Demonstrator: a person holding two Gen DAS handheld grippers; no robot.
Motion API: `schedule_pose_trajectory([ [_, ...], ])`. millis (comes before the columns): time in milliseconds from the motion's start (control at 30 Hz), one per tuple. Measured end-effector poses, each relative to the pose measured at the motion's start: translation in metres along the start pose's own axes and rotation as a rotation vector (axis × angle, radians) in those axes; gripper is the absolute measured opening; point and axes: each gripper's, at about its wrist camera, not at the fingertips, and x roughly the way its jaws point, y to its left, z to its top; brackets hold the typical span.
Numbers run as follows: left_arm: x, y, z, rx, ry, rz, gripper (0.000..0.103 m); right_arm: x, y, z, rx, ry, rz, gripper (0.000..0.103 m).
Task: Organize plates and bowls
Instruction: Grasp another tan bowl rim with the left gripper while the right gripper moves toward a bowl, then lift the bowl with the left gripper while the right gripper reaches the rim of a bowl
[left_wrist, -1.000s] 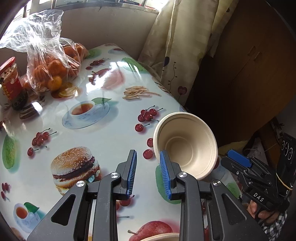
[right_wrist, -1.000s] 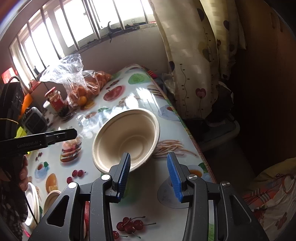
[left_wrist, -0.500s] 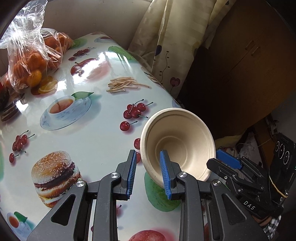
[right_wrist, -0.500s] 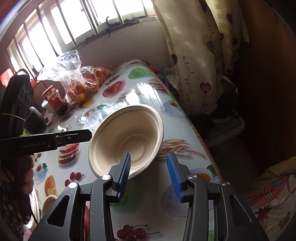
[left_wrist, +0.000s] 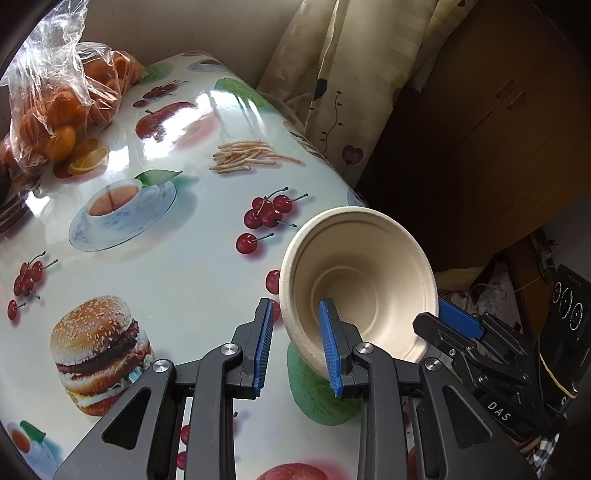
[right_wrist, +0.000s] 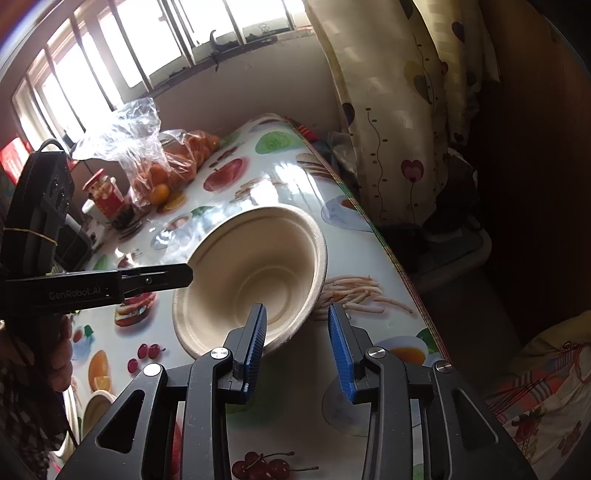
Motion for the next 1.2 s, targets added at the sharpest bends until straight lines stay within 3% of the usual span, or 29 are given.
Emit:
schedule_pose_trajectory([
  [400, 0.0020, 0.0008, -0.0010, -0.019, 0.002, 0.011, 0.010, 0.0034, -0.0011, -0.0003, -0.002, 0.009, -0.001, 0.025],
  [1200, -0.0029, 0.0015, -0.0016, -0.023, -0.007, 0.020, 0.010, 0.0050, 0.0016, -0.0019, -0.013, 0.010, -0.005, 0.021],
])
